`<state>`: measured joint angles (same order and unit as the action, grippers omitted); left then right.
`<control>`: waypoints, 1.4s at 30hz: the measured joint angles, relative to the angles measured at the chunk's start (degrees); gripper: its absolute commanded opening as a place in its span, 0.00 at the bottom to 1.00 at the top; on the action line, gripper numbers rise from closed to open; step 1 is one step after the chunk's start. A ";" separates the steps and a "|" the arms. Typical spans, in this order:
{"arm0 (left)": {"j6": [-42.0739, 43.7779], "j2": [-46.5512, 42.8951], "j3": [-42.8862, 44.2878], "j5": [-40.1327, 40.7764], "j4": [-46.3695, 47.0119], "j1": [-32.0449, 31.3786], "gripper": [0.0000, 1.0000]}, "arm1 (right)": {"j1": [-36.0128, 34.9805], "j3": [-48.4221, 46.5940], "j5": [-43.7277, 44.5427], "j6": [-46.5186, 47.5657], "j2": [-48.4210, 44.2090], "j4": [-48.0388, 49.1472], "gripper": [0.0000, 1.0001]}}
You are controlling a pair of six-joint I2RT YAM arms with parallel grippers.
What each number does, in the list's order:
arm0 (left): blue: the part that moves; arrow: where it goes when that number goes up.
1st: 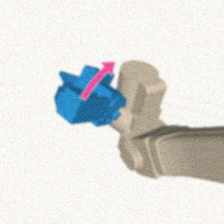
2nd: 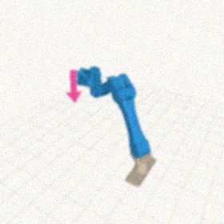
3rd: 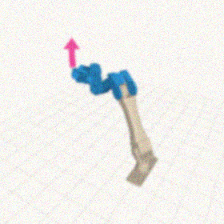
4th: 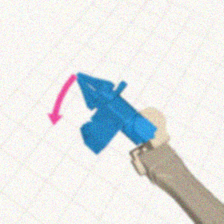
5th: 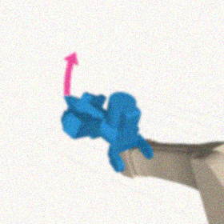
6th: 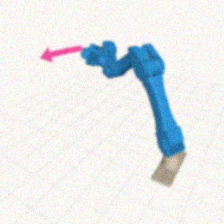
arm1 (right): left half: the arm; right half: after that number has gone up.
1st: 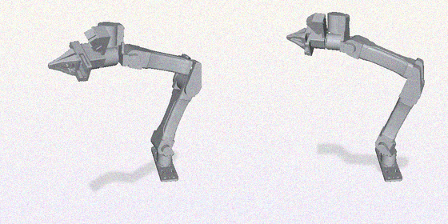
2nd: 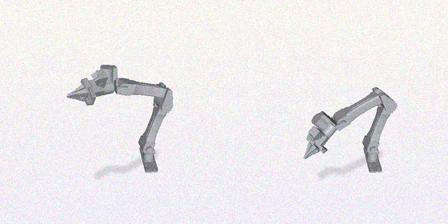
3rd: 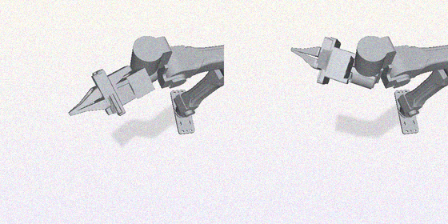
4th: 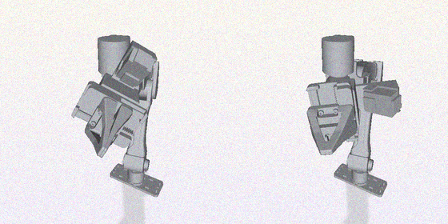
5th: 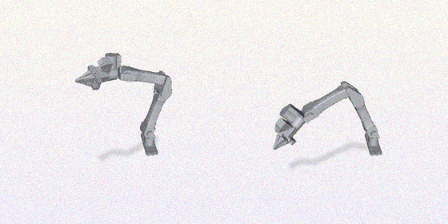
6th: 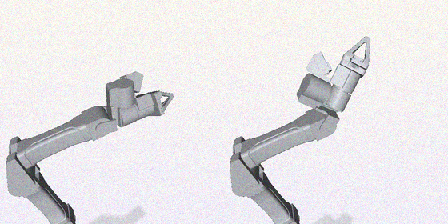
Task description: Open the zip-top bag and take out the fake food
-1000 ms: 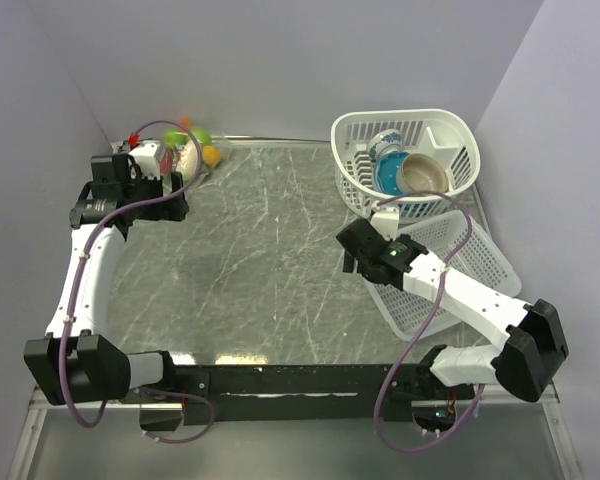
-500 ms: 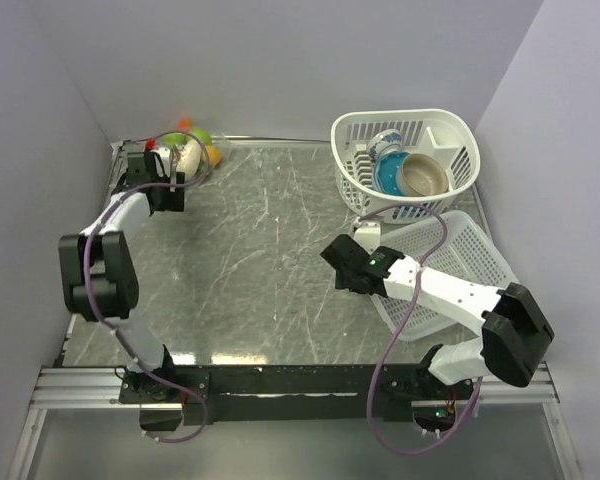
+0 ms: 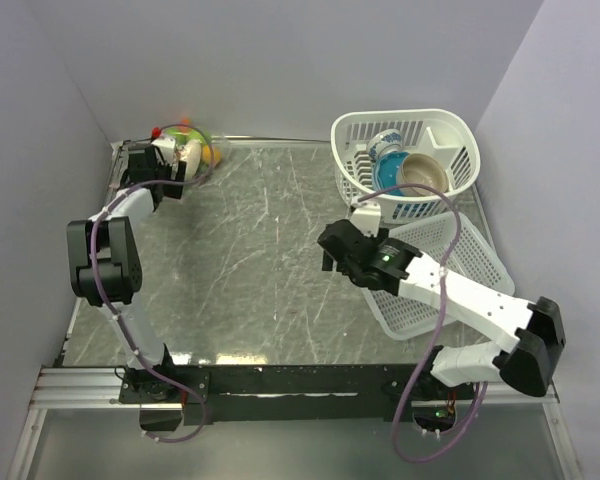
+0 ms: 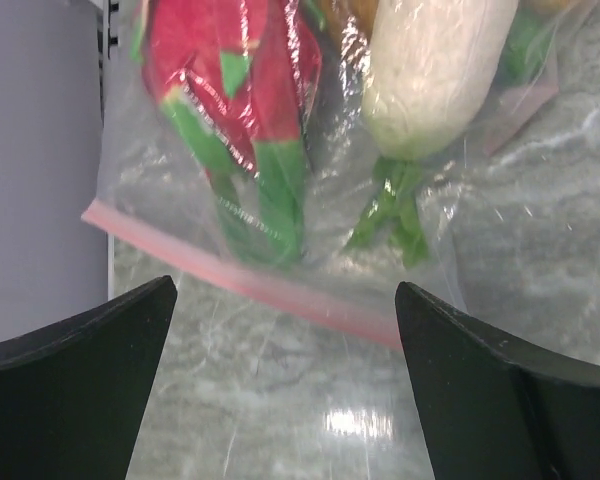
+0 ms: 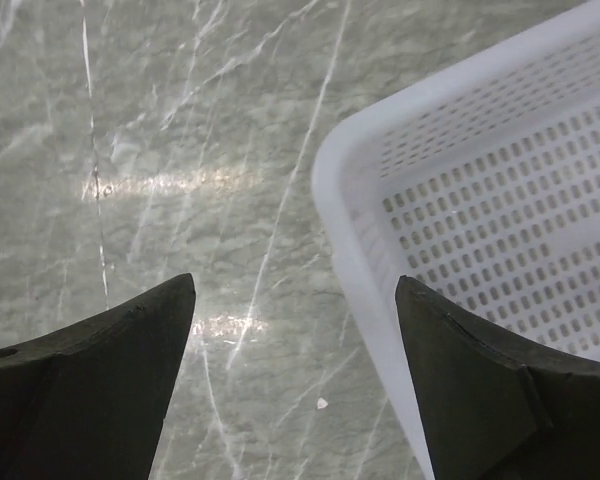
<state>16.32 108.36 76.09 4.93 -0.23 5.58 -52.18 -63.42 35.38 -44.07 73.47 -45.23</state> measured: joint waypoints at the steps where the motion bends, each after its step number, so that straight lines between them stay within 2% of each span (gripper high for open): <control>1: 0.98 0.92 0.02 0.44 1.55 -0.26 0.99 | 0.09 0.00 0.42 -0.09 -0.66 -0.63 0.89; 9: 3.58 11.17 1.51 4.09 4.83 -1.27 0.99 | 0.31 6.71 0.98 -3.89 1.42 -5.57 0.84; 11: 3.93 11.47 2.25 4.66 5.40 -1.27 0.92 | 0.31 8.94 0.26 -4.57 1.55 -6.43 0.83; 12: 3.91 11.56 2.54 4.72 5.33 -1.27 0.79 | 0.31 9.68 -0.09 -4.81 1.55 -6.69 0.81; 14: 3.78 12.02 3.10 4.72 5.20 -1.27 0.61 | 0.22 10.91 -1.03 -5.22 1.62 -6.73 0.79; 15: 3.69 12.24 3.23 4.52 5.18 -1.27 0.37 | 0.02 11.19 -1.44 -5.46 1.75 -6.56 0.76; 18: 4.09 12.48 3.23 3.65 4.92 -1.36 0.01 | -1.05 11.30 -2.49 -5.92 3.17 -5.53 0.69; 21: 3.87 12.48 3.34 2.84 3.69 -1.64 0.01 | -2.56 10.80 -2.86 -5.97 6.97 -4.28 0.63; 26: 3.76 10.80 1.33 -0.46 0.59 -1.92 0.01 | -4.24 7.10 -4.11 -5.57 13.94 -1.77 0.61; 34: 2.25 -5.33 -5.77 -11.37 -17.22 -2.10 0.01 | -5.05 -6.58 -4.81 -2.49 23.10 3.80 0.62; 37: 2.23 -13.86 -7.32 -17.40 -27.02 -2.14 0.01 | -5.18 -9.94 -4.96 -1.16 24.76 5.66 0.68; 42: 3.98 -25.22 -7.39 -26.43 -41.31 -2.29 0.01 | -6.21 -11.52 -5.53 2.97 25.05 9.57 0.88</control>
<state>20.29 83.13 68.71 -21.50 -41.54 3.29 -58.39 -74.94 29.85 -41.10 98.52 -35.66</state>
